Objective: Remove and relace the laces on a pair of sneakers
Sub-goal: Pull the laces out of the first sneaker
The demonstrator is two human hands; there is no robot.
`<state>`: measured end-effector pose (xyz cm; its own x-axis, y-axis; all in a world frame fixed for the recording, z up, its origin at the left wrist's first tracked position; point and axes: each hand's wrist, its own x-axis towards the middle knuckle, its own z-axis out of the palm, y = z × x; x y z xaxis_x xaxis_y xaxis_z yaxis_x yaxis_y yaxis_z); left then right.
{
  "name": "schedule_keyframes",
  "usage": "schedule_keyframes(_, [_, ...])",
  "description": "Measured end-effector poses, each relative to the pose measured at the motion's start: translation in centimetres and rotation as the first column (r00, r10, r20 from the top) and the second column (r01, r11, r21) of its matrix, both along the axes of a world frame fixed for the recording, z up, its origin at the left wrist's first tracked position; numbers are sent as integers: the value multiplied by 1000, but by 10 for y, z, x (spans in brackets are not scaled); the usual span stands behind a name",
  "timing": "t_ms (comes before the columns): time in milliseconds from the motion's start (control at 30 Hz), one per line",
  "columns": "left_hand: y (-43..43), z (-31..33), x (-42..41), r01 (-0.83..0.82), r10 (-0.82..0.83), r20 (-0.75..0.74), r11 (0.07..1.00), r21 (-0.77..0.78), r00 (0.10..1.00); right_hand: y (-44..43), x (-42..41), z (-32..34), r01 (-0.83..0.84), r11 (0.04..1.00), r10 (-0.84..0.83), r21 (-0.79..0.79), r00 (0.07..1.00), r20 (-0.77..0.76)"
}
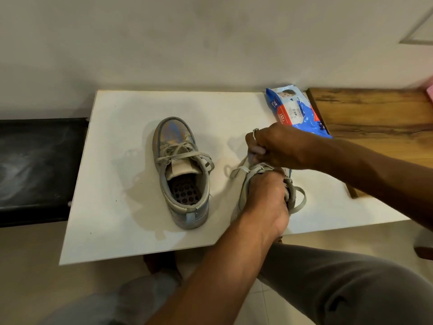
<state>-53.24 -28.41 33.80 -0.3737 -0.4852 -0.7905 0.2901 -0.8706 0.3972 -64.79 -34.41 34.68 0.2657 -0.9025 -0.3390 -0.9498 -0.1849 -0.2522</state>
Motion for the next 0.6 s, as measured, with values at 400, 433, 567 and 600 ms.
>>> schedule_keyframes(400, [9, -5, -1, 40, -38, 19, 994, -99, 999, 3, -26, 12, 327, 922, -288, -209, 937, 197])
schedule_keyframes(433, [14, -3, -2, 59, -54, 41, 990, -129, 998, 5, -31, 17, 424, 872, -350, -244, 889, 294])
schedule_keyframes(567, [41, 6, -3, 328, -245, 249, 865, -380, 937, 17, -37, 25, 518, 821, -401, -238, 822, 405])
schedule_keyframes(600, [48, 4, -2, 468, -334, 338, 731, -496, 880, 20, -38, 25, 494, 836, -392, -240, 843, 369])
